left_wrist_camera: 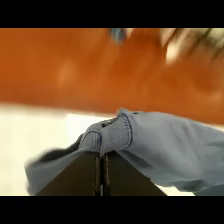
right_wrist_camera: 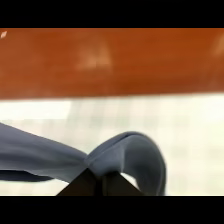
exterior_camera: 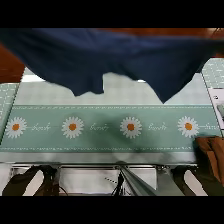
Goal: Fold the shirts.
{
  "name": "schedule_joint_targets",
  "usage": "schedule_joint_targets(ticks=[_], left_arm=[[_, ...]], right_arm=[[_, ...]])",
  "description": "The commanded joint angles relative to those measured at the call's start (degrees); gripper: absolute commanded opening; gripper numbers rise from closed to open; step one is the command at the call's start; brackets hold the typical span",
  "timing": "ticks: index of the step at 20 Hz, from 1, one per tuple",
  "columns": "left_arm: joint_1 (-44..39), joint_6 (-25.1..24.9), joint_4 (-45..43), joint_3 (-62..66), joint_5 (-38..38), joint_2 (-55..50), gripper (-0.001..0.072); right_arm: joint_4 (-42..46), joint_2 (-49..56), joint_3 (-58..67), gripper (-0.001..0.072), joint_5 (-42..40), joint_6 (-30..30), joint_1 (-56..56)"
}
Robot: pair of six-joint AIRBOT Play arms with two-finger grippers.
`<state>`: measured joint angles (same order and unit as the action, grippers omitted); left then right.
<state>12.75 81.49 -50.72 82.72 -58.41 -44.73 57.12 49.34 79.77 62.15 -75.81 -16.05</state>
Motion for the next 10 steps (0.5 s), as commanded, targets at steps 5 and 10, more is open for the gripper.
schedule_joint_targets(ticks=[5, 10], left_arm=[[1.51, 0.11, 0.15, 12.92, -15.13, 2.86, 0.0022], [1.51, 0.28, -4.42, 11.04, -29.9, 2.84, 0.0022]], right_arm=[[4.48, -0.35, 16.9, 0.002, 10.8, -6.34, 0.04], [8.76, 0.61, 17.27, 0.0019, 31.17, -7.04, 0.22]])
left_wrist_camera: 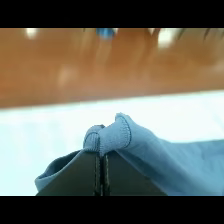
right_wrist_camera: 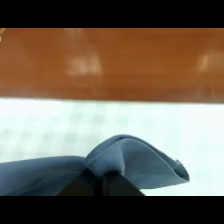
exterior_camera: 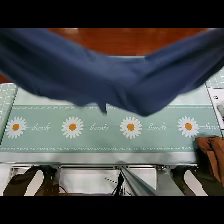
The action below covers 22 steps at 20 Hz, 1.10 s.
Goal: Fold the shirts.
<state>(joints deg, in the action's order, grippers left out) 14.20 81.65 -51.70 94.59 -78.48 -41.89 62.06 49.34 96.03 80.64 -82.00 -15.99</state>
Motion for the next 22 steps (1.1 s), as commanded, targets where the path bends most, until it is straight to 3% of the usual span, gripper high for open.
schedule_joint_targets(ticks=[1, 3, 6, 9, 12, 18, 22], left_arm=[[0.07, 0.7, -5.84, -3.3, -11.69, -0.09, 0.0022], [0.07, 0.66, -9.51, -11.41, -12.79, -0.04, 0.0022], [0.07, 0.57, -7.58, -26.32, -11.3, -0.28, 0.0022], [0.07, -1.75, -4.61, -39.91, -3.54, -0.35, 0.0022], [0.07, -2.58, -4.61, -49.29, 6.56, -1.2, 0.0023], [-2.34, -5.66, -0.37, -54.8, 19.56, -9.14, 0.0023], [-9.77, -6.03, 0.13, -54.8, 25.42, -16.11, 0.0022]], right_arm=[[7.08, 1.09, 0.39, 0.0019, 15.15, -0.96, 0.15], [12.09, 1.77, -3.65, 0.0019, 15.87, -1.4, 0.15], [7.91, 4.39, -15.45, 0.002, 15.87, -0.83, 0.15], [7.58, 8.76, -26.45, 0.0019, 7.72, 0.57, 0.13], [5.97, 17.29, -28.06, 0.002, 2.38, 0.66, 0.13], [-5.68, 30.1, -28.06, 0.002, -12.26, 0.61, 0.15], [-6.91, 33.27, -28.06, 0.0021, -14.62, 0.79, 0.11]])
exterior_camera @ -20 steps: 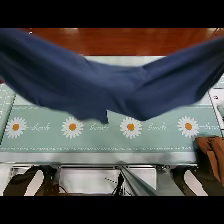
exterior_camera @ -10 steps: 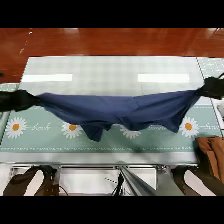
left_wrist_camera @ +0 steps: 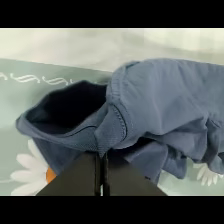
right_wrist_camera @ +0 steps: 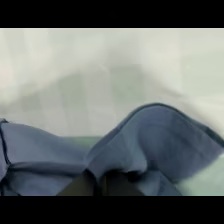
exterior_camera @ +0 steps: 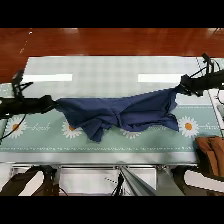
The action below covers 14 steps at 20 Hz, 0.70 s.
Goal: Fold the shirts.
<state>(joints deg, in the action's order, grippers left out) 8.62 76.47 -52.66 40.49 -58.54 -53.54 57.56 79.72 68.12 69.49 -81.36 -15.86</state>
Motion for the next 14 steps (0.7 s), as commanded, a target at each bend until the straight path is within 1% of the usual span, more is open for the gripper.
schedule_joint_targets(ticks=[1, 2, 3, 4, 5, 6, 7, 8, 9, 11, 12, 13, 14], left_arm=[[-5.66, -0.83, 1.09, -0.7, 5.66, -5.88, 0.0023], [-6.93, -0.81, 1.09, -0.7, 5.38, -6.99, 0.0023], [-7.85, -0.81, 1.09, -0.7, 4.98, -7.5, 0.0023], [-8.7, -0.85, 1.05, -0.7, 4.96, -7.54, 0.0023], [-9.07, -0.83, 1.07, -0.68, 4.96, -7.5, 0.0023], [-9.11, -0.81, 1.09, -0.68, 4.92, -7.5, 0.0023], [-9.11, -0.81, 1.09, -0.68, 4.92, -7.5, 0.0023], [-9.11, -0.81, 1.09, -0.68, 4.87, -7.5, 0.0023], [-9.11, -0.83, 1.09, -0.68, 4.55, -7.5, 0.0023], [-9.11, -0.83, 1.07, -0.68, 4.42, -7.5, 0.0023], [-9.11, -0.83, 1.07, -0.68, 4.35, -7.5, 0.0023], [-9.11, -0.83, 1.07, -0.68, 4.33, -7.48, 0.0023], [-9.11, -0.83, 1.09, -0.68, 4.26, -7.48, 0.0023]], right_arm=[[-2.38, 2.95, -0.13, 0.0094, -2.99, 2.34, -0.04], [-2.32, 2.78, 0.2, 0.0391, -0.87, 6.38, -0.28], [-1.62, 2.38, 0.87, 0.0609, 2.86, 10.21, -0.74], [1.03, 1.68, 1.62, 0.0607, 6.49, 10.6, -1.33], [6.47, 0.57, 2.14, 0.0602, 10.05, 10.51, -2.29], [15.56, -0.74, 1.97, 0.0598, 13.86, 10.32, -3.43], [24.76, -1.9, 1.11, 0.0586, 15.78, 7.54, -4.83], [27.89, -3.54, -1.09, 0.0527, 15.15, 2.86, -7.8], [24.65, -4.92, -4.31, 0.0517, 14.99, 3.54, -11.06], [14.08, -6.97, -12.7, 0.0519, 15.39, 8.11, -16.94], [10.54, -7.48, -17.0, 0.054, 15.1, 9.97, -18.99], [8.74, -7.56, -20.26, 0.0556, 14.6, 11.06, -20.15], [8.31, -7.56, -22.97, 0.0556, 13.75, 11.54, -20.5]])
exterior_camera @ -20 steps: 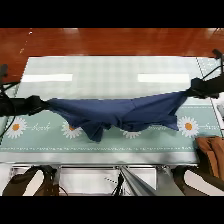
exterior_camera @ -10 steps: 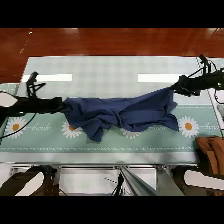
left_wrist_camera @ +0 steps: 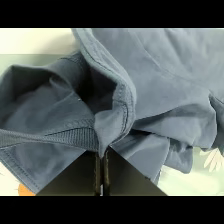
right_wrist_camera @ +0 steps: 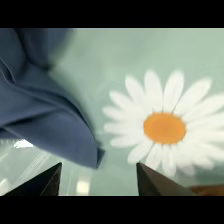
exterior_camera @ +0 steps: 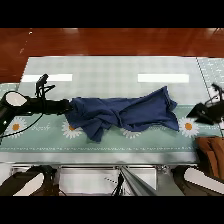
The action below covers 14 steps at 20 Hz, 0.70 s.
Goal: Fold the shirts.
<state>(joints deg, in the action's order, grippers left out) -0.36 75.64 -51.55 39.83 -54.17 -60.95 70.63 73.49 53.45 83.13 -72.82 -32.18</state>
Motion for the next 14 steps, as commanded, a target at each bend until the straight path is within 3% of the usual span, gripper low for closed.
schedule_joint_targets(ticks=[1, 7, 8, 9, 10, 11, 14], left_arm=[[-0.13, -0.02, -0.04, -0.02, -0.35, -0.07, 0.0023], [-0.13, 0.0, 0.17, -0.02, -1.07, 0.02, 0.0023], [-0.13, 0.0, 0.2, -0.02, -1.07, 0.02, 0.0023], [-0.13, 0.0, 0.2, -0.02, -0.98, 0.02, 0.0023], [-0.11, 0.0, 0.17, 0.02, -0.9, 0.04, 0.0023], [0.0, 0.0, 0.15, 0.37, -1.03, 0.15, 0.0022], [0.09, -0.02, 0.13, 5.64, -2.67, 3.21, 0.0022]], right_arm=[[-4.74, -1.33, -10.25, 0.0556, -1.22, 3.13, -4.11], [-17.84, -1.33, -18.95, 0.055, -15.82, 2.95, 0.28], [-18.25, -1.27, -19.06, 0.0517, -18.21, 2.19, 2.51], [-18.86, -1.27, -19.04, 0.0396, -20.37, 1.44, 4.72], [-20.33, -1.29, -18.75, 0.0178, -21.57, 1.51, 6.69], [-21.35, -1.29, -17.51, 0.0021, -20.96, 1.57, 7.74], [-23.08, -4.68, -7.69, 0.002, -13.57, 4.48, 8.33]])
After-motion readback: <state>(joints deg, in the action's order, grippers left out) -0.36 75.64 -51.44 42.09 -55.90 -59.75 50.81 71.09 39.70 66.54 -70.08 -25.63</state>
